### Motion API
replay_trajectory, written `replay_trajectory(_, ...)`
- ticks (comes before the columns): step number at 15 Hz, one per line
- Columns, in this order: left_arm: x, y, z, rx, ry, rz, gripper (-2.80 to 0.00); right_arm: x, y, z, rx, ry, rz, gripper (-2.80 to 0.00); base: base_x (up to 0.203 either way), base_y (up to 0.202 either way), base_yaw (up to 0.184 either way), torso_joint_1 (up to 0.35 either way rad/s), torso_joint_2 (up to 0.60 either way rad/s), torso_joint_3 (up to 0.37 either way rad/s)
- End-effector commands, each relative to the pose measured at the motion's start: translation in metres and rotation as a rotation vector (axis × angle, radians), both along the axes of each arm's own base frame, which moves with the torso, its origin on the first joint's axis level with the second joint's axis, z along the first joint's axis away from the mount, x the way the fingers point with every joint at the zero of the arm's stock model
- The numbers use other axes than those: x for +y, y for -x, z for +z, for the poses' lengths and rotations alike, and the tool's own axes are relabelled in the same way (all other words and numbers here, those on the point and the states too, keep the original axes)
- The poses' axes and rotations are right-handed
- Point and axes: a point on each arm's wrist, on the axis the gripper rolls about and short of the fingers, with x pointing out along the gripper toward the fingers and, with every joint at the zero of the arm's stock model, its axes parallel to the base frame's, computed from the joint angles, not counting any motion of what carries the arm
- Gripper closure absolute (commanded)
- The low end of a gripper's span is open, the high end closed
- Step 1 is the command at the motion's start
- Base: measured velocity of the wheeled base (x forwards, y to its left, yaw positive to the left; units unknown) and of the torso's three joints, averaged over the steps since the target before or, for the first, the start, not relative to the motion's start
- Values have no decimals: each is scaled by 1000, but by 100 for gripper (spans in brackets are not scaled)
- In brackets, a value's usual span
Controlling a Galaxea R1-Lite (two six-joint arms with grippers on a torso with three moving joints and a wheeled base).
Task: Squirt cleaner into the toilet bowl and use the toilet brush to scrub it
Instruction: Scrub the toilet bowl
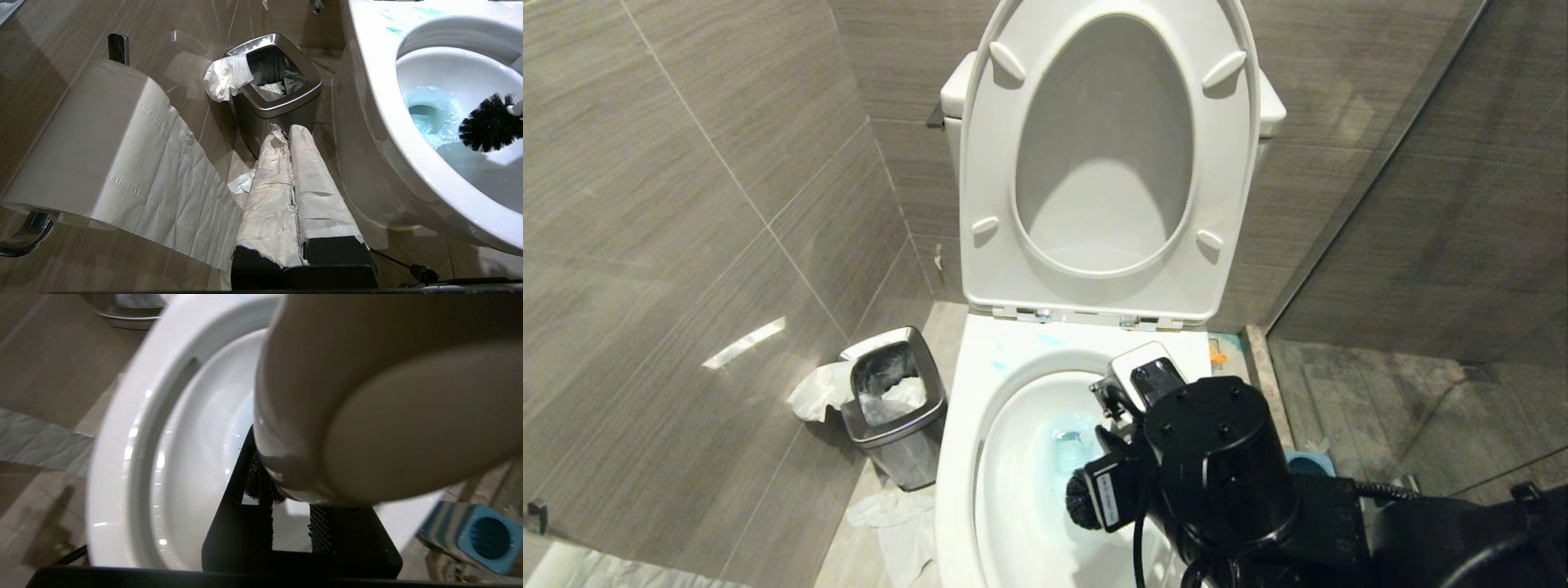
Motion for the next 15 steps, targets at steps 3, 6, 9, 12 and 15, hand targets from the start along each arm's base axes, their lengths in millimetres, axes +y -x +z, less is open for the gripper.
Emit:
replay_trajectory(3,0,0,0,1,0,1,0,40,1,-2,-14,-36,46,0,0,0,0,0,0,0)
replay_trajectory(6,0,0,0,1,0,1,0,66,-39,-8,-46,-43,-3,0,0,0,0,0,0,0)
replay_trajectory(9,0,0,0,1,0,2,0,60,-96,-6,-104,-14,-88,0,0,0,0,0,0,0)
replay_trajectory(12,0,0,0,1,0,1,0,39,-125,11,-147,-7,-135,0,0,0,0,0,0,0)
replay_trajectory(15,0,0,0,1,0,2,0,31,-123,20,-154,-16,-140,0,0,0,0,0,0,0)
